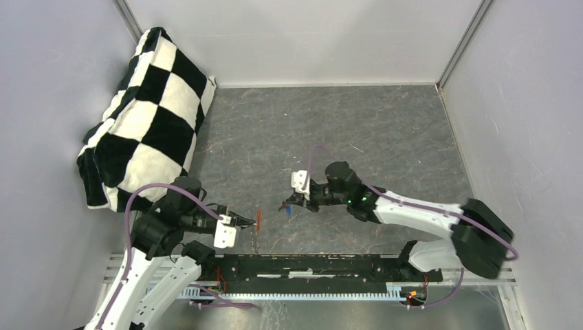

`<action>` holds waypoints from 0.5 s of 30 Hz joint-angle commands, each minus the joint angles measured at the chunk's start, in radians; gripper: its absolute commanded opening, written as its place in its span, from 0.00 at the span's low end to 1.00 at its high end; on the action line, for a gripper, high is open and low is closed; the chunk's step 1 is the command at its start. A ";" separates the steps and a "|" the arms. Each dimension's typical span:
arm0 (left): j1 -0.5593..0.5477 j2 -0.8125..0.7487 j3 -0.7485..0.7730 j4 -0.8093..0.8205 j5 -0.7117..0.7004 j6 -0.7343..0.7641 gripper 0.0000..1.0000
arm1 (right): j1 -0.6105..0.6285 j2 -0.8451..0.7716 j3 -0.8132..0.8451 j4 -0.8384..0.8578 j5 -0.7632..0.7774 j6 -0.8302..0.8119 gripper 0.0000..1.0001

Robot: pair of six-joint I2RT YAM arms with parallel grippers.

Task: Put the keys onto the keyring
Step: Pick up the key from the center of the board.

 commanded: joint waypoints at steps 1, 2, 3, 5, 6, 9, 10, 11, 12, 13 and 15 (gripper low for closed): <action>0.000 0.032 0.047 0.076 0.086 -0.130 0.02 | 0.036 -0.198 -0.009 0.035 0.044 -0.185 0.01; 0.000 0.041 0.052 0.076 0.101 -0.137 0.02 | 0.043 -0.217 0.006 0.009 0.044 -0.215 0.01; 0.000 0.052 0.059 0.077 0.114 -0.145 0.02 | 0.052 -0.230 0.035 -0.036 0.043 -0.253 0.01; 0.000 0.079 0.074 0.077 0.146 -0.163 0.02 | 0.064 -0.239 0.103 -0.125 0.026 -0.310 0.01; 0.000 0.091 0.081 0.078 0.162 -0.175 0.02 | 0.071 -0.242 0.129 -0.157 0.018 -0.335 0.01; 0.000 0.123 0.107 0.112 0.210 -0.241 0.02 | 0.089 -0.266 0.190 -0.229 -0.016 -0.397 0.01; 0.000 0.131 0.116 0.126 0.222 -0.261 0.02 | 0.093 -0.274 0.207 -0.247 -0.033 -0.416 0.01; 0.000 0.138 0.125 0.143 0.232 -0.282 0.02 | 0.096 -0.282 0.218 -0.255 -0.056 -0.433 0.01; 0.000 0.143 0.131 0.163 0.240 -0.299 0.02 | 0.099 -0.292 0.233 -0.287 -0.066 -0.448 0.01; 0.001 0.148 0.137 0.175 0.245 -0.315 0.02 | 0.102 -0.300 0.244 -0.304 -0.078 -0.462 0.01; 0.000 0.158 0.147 0.191 0.264 -0.334 0.02 | 0.106 -0.317 0.267 -0.339 -0.109 -0.486 0.01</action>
